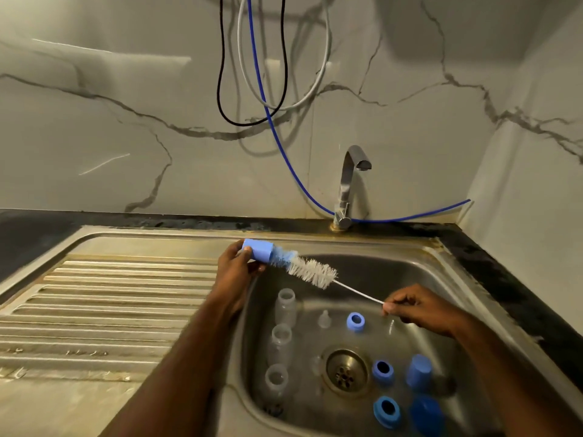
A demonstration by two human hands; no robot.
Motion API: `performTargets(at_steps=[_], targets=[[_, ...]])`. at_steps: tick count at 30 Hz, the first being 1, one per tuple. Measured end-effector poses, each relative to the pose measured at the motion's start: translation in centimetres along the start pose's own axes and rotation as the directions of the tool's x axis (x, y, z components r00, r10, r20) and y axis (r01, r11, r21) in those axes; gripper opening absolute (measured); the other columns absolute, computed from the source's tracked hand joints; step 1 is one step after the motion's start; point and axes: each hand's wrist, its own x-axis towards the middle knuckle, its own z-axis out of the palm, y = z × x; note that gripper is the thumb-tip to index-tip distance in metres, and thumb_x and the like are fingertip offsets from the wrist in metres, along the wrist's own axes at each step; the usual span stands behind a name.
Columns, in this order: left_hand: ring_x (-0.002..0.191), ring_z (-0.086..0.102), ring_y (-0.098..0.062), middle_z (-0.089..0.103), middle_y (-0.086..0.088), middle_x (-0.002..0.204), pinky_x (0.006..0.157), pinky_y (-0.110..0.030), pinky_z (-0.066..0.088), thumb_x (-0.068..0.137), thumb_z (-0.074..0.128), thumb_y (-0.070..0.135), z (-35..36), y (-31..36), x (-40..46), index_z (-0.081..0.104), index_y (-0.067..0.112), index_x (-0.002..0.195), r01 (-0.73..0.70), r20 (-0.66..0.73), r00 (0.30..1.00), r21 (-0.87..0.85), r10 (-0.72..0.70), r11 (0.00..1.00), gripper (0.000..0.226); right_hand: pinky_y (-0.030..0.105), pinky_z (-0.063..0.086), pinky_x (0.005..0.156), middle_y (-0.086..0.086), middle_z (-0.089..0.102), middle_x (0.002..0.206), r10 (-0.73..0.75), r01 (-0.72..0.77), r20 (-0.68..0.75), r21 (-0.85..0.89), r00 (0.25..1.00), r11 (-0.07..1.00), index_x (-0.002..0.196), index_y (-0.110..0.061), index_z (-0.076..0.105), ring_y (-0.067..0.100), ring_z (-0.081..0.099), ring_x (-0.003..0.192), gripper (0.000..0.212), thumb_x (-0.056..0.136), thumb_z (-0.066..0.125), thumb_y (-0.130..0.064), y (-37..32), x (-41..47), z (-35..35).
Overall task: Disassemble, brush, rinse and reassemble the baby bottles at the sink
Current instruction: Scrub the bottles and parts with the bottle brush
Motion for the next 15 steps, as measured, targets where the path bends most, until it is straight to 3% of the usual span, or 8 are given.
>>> performTargets(at_steps=[4,8,11,13,15], targets=[[0.093,0.070,-0.033,0.064,-0.025,0.120,0.074,-0.040,0.060,0.108,0.042,0.015,-0.1,0.0,0.1,0.055,0.006,0.131,-0.012,0.027,1.000,0.012,0.012,1.000,0.028,0.019,0.046,0.057,-0.003,0.063,0.063,-0.088,0.092,-0.062,0.060,0.994,0.994,0.087,-0.010,0.070,0.003,0.055,0.055,0.012,0.086,0.078,-0.018,-0.1,0.2,0.5],[0.084,0.073,-0.027,0.068,-0.022,0.114,0.068,-0.034,0.062,0.106,0.048,0.016,-0.8,0.0,0.3,0.056,0.012,0.131,-0.033,0.001,0.999,-0.029,0.033,0.999,0.027,0.026,0.044,0.044,0.002,0.062,0.058,-0.058,0.118,-0.373,0.141,0.926,0.983,0.076,-0.008,0.064,0.015,0.052,0.048,0.022,0.075,0.086,-0.011,-0.2,1.1,1.3],[0.087,0.073,-0.026,0.069,-0.018,0.110,0.069,-0.036,0.063,0.106,0.048,0.017,-0.4,0.1,0.0,0.057,0.016,0.129,-0.061,-0.003,0.998,-0.032,0.061,0.998,0.025,0.028,0.051,0.063,-0.002,0.068,0.069,-0.089,0.095,-0.546,-0.018,0.833,0.995,0.075,-0.021,0.069,0.018,0.063,0.065,0.016,0.078,0.084,-0.020,0.0,2.0,1.3],[0.094,0.072,-0.026,0.069,-0.013,0.111,0.070,-0.036,0.062,0.107,0.046,0.016,-0.2,0.2,-0.1,0.059,0.020,0.125,-0.102,-0.014,0.995,-0.038,0.102,0.994,0.023,0.029,0.052,0.070,-0.005,0.068,0.071,-0.105,0.074,-0.561,-0.078,0.821,0.994,0.078,-0.028,0.071,0.012,0.065,0.071,0.010,0.084,0.079,-0.030,0.2,2.0,0.8],[0.097,0.071,-0.026,0.067,-0.010,0.115,0.071,-0.036,0.061,0.107,0.045,0.014,-0.1,0.2,-0.2,0.059,0.021,0.128,-0.124,-0.017,0.992,-0.050,0.124,0.991,0.026,0.031,0.051,0.067,-0.004,0.066,0.063,-0.095,0.080,-0.425,-0.053,0.900,0.995,0.076,-0.027,0.072,0.009,0.062,0.061,0.016,0.091,0.070,-0.032,0.0,1.6,0.6]])
